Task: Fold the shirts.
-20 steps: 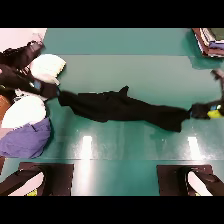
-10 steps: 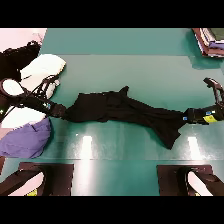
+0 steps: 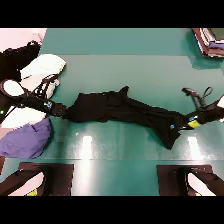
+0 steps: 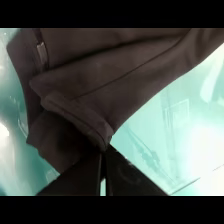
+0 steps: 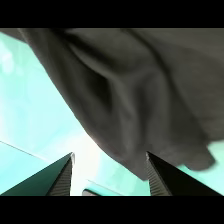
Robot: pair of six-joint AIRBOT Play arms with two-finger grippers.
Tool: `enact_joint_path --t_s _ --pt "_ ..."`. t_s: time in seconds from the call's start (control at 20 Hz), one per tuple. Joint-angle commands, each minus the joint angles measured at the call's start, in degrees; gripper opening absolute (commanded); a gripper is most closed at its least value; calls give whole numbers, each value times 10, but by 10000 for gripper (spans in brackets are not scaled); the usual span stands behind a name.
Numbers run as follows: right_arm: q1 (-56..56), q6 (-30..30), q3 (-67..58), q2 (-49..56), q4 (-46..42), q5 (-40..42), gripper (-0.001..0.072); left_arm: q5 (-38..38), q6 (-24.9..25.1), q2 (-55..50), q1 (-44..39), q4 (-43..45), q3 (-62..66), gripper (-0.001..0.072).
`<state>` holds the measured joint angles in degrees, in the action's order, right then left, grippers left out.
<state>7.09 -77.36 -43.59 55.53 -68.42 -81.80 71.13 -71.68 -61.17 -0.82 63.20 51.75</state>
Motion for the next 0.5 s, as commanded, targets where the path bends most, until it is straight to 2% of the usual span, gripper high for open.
enact_joint_path --t_s 0.0,0.2,0.3,0.4,0.45 --pt "68 -41 56 -7 -51 70 502 -15 -1 0 0 -8 0 24" --pt "131 -76 68 -7 -70 115 502 -16 -3 0 0 -9 0 24" --pt "155 -111 68 -1 -114 118 502 -16 -3 0 0 -9 0 24" --pt "169 -116 68 14 -133 125 501 -17 -3 0 0 -9 0 24" --pt "175 -116 68 23 -132 136 445 -16 -3 0 0 -9 0 24"
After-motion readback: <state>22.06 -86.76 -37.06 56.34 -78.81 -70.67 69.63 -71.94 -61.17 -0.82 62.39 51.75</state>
